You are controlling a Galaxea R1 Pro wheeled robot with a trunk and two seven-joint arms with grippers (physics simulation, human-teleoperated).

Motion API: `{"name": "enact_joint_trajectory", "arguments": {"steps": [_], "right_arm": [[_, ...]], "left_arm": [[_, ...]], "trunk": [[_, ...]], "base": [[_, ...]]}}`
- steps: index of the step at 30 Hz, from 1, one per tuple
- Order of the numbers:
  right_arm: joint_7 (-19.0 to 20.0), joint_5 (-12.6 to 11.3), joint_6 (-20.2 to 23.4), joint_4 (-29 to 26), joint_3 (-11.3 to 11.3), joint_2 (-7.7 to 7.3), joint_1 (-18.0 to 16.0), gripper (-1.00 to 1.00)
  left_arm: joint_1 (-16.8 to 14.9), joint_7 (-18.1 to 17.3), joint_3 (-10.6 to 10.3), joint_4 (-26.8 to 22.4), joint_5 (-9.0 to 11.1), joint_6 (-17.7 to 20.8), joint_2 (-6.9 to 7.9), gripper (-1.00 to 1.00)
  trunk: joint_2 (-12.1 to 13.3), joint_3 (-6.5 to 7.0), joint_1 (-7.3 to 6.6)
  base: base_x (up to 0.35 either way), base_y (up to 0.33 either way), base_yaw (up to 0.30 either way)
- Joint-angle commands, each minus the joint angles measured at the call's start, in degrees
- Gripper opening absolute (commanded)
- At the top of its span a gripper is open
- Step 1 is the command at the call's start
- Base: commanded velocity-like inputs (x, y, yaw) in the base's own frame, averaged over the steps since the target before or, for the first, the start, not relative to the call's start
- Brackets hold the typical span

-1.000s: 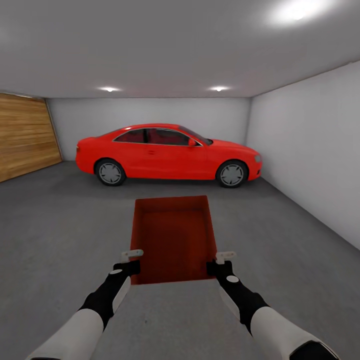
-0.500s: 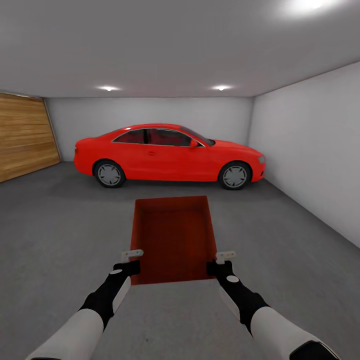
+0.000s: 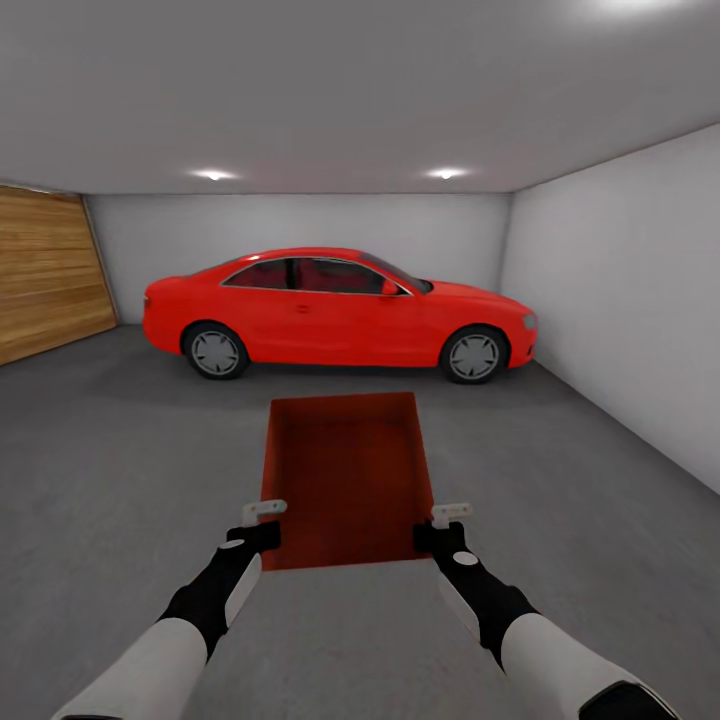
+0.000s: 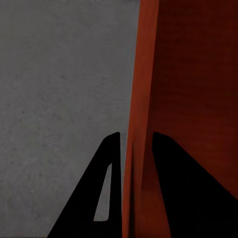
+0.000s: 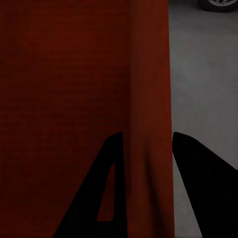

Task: Move the two storage containers from the living room to the garage. In the garage, place one container on the floor and stack the other container on top of it (either order is fine).

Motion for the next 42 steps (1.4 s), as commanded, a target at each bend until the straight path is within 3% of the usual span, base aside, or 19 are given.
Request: {"name": "enact_joint_trajectory", "arguments": {"steps": [1, 42], "right_arm": [[-2.2, -0.9, -0.4, 2.7, -0.6, -3.11, 0.0, -1.0], [-2.2, -0.9, -0.1, 2.7, -0.6, -3.1, 0.0, -1.0]], "left_arm": [[0.0, 0.5, 0.7, -0.3, -0.4, 0.3, 0.03, -1.0], [0.0, 0.5, 0.7, -0.4, -0.4, 0.3, 0.1, -1.0]], "trunk": [[0.0, -0.01, 0.05], [0.0, -0.01, 0.05]], "base": [[0.321, 0.0, 0.0], [0.322, 0.0, 0.0]]}}
